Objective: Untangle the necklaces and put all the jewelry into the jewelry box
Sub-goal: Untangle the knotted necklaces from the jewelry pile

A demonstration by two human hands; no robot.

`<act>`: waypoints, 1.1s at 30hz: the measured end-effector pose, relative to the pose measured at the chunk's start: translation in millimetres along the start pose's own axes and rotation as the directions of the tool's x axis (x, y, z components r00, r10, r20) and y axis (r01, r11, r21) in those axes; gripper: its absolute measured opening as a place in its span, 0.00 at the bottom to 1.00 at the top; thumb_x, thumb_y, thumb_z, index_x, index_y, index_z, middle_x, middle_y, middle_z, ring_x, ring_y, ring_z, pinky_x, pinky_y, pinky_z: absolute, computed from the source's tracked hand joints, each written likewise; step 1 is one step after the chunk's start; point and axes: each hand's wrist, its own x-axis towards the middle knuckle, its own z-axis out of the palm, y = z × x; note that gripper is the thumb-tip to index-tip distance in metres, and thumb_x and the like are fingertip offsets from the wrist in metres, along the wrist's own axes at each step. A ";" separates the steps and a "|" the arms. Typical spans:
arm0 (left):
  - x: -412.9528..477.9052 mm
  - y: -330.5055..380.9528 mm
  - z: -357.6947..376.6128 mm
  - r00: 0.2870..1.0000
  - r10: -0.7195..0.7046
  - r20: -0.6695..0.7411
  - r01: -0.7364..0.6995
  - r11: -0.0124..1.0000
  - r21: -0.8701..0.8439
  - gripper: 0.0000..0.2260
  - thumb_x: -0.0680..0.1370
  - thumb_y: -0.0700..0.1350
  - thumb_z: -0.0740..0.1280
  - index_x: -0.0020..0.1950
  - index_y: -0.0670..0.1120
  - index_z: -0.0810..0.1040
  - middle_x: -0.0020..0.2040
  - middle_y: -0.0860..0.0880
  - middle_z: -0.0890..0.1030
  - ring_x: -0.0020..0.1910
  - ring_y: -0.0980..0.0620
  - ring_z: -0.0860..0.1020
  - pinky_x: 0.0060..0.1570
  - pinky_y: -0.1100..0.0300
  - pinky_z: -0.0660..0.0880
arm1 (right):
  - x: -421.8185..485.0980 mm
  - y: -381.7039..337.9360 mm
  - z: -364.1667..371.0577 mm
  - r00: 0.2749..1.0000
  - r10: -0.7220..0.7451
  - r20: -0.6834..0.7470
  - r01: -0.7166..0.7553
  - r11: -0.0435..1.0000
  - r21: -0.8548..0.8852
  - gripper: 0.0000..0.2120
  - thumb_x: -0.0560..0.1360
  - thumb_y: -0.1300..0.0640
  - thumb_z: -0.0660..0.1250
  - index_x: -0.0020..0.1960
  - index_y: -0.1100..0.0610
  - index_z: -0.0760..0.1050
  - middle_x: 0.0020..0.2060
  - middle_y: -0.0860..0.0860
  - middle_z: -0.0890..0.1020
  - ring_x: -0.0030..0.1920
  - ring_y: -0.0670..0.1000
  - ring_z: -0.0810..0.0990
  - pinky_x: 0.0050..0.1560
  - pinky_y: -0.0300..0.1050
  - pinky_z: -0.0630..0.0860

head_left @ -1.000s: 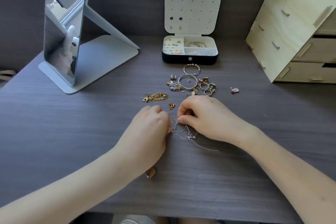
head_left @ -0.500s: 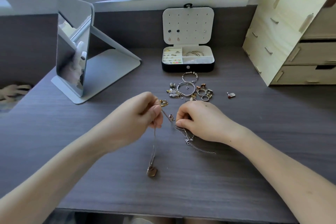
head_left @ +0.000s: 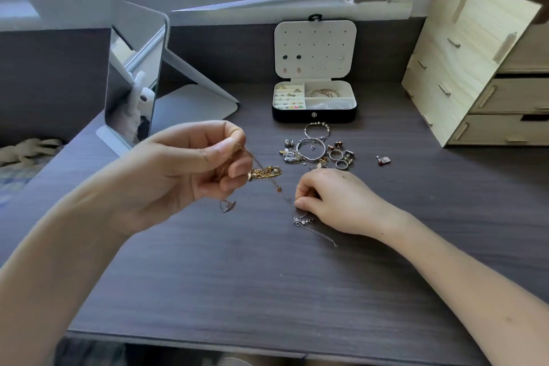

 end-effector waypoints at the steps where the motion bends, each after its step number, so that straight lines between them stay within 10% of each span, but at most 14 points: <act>1: -1.5 1.0 -1.1 1.000 0.008 -0.001 -0.008 1.000 0.011 0.15 0.67 0.51 0.75 0.41 0.45 0.73 0.34 0.48 0.73 0.32 0.52 0.70 0.28 0.65 0.63 | -0.1 -0.1 0.1 1.000 0.000 -0.001 0.000 1.000 -0.002 0.06 0.77 0.52 0.64 0.42 0.47 0.70 0.49 0.45 0.80 0.53 0.48 0.75 0.51 0.42 0.67; 17: -17.0 1.5 -11.5 0.964 0.108 -0.241 -0.078 0.988 0.131 0.19 0.58 0.51 0.79 0.42 0.47 0.76 0.29 0.53 0.65 0.27 0.56 0.62 0.25 0.68 0.58 | 0.1 0.5 0.3 0.991 0.101 -0.087 -0.109 0.990 -0.093 0.05 0.78 0.55 0.62 0.43 0.51 0.71 0.51 0.50 0.79 0.55 0.53 0.76 0.54 0.47 0.71; 26: -25.4 2.6 -17.6 0.893 0.165 -0.418 -0.002 0.932 0.363 0.02 0.68 0.42 0.67 0.37 0.47 0.79 0.28 0.48 0.75 0.26 0.57 0.69 0.24 0.70 0.60 | 1.9 6.4 2.2 0.980 0.035 -0.196 -0.062 0.989 -0.136 0.03 0.78 0.55 0.63 0.46 0.52 0.73 0.50 0.50 0.78 0.54 0.53 0.75 0.54 0.47 0.71; 29: -26.3 2.7 -15.1 0.917 0.141 -0.374 0.030 0.909 0.416 0.02 0.68 0.43 0.68 0.38 0.46 0.79 0.30 0.46 0.77 0.31 0.50 0.68 0.26 0.68 0.60 | -1.0 -8.5 0.1 0.959 -0.132 -0.251 0.189 0.957 0.219 0.11 0.77 0.54 0.65 0.59 0.51 0.76 0.54 0.45 0.78 0.55 0.44 0.75 0.59 0.41 0.69; 33: -23.6 2.4 -10.0 0.942 0.124 -0.311 0.022 0.905 0.424 0.02 0.71 0.39 0.71 0.40 0.42 0.78 0.30 0.46 0.78 0.31 0.55 0.71 0.28 0.72 0.64 | -3.4 -54.1 -1.3 0.955 -0.295 -0.023 0.224 0.668 0.709 0.15 0.78 0.57 0.63 0.64 0.48 0.70 0.61 0.42 0.76 0.63 0.36 0.71 0.66 0.36 0.67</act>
